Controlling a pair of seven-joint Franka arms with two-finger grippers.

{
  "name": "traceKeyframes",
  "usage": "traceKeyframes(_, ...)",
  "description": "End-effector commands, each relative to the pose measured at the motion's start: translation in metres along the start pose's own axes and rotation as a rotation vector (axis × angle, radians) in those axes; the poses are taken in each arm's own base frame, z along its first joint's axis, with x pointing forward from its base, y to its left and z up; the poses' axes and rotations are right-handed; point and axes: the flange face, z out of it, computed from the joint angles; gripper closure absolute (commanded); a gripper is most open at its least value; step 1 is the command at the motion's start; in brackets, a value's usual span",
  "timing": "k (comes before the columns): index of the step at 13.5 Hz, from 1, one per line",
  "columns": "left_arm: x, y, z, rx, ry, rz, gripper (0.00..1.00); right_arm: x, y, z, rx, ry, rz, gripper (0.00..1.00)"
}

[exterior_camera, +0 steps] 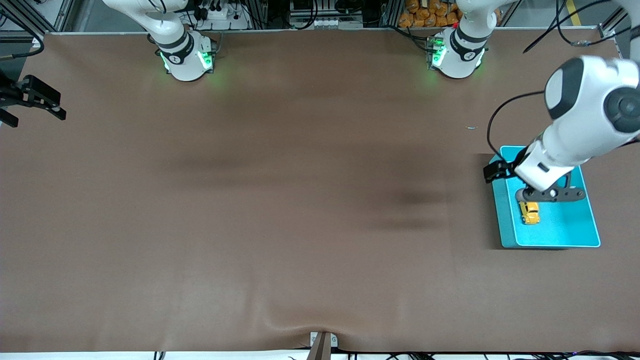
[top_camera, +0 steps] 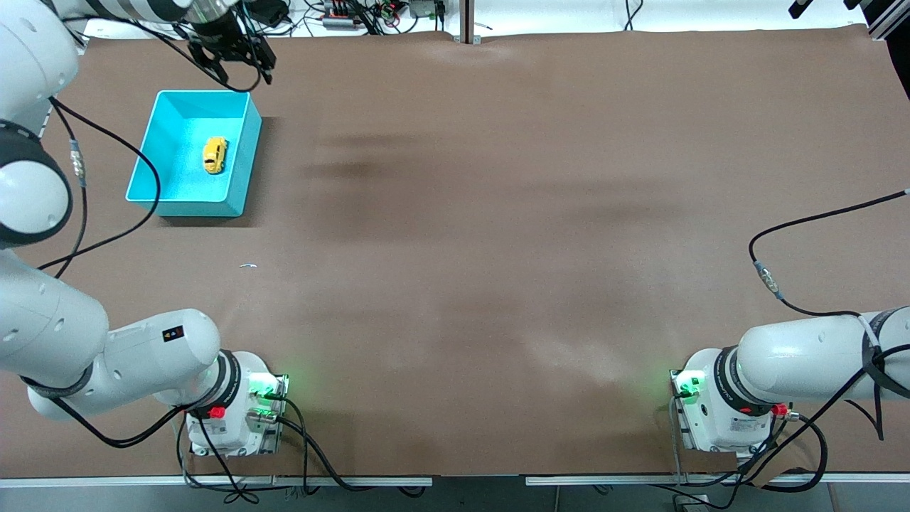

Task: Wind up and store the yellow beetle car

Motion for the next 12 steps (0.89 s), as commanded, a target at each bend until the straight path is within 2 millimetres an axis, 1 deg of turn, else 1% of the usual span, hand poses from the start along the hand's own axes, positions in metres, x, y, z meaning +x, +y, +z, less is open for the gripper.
traceKeyframes(1,-0.008,-0.014,-0.053,0.009,-0.025,0.010,0.00,-0.003,0.003,-0.007,-0.009,0.001,0.010,0.00)
traceKeyframes(4,-0.011,-0.021,-0.074,0.011,-0.025,0.068,0.00,-0.003,0.004,-0.008,-0.009,0.001,0.011,0.00)
traceKeyframes(6,-0.018,-0.019,-0.086,0.022,-0.037,0.068,0.00,-0.003,0.003,-0.008,-0.011,0.001,0.010,0.00)
traceKeyframes(8,-0.021,-0.011,-0.089,0.033,-0.039,0.070,0.00,-0.003,0.003,-0.008,-0.011,0.001,0.010,0.00)
traceKeyframes(10,-0.028,-0.012,-0.099,0.043,-0.035,0.070,0.00,-0.004,0.005,-0.008,-0.010,0.001,0.013,0.00)
traceKeyframes(11,-0.029,-0.013,-0.100,0.045,-0.038,0.069,0.00,-0.004,0.006,-0.008,-0.011,0.001,0.014,0.00)
traceKeyframes(12,-0.032,-0.009,-0.101,0.044,-0.047,0.073,0.00,-0.004,0.008,-0.008,-0.011,0.001,0.013,0.00)
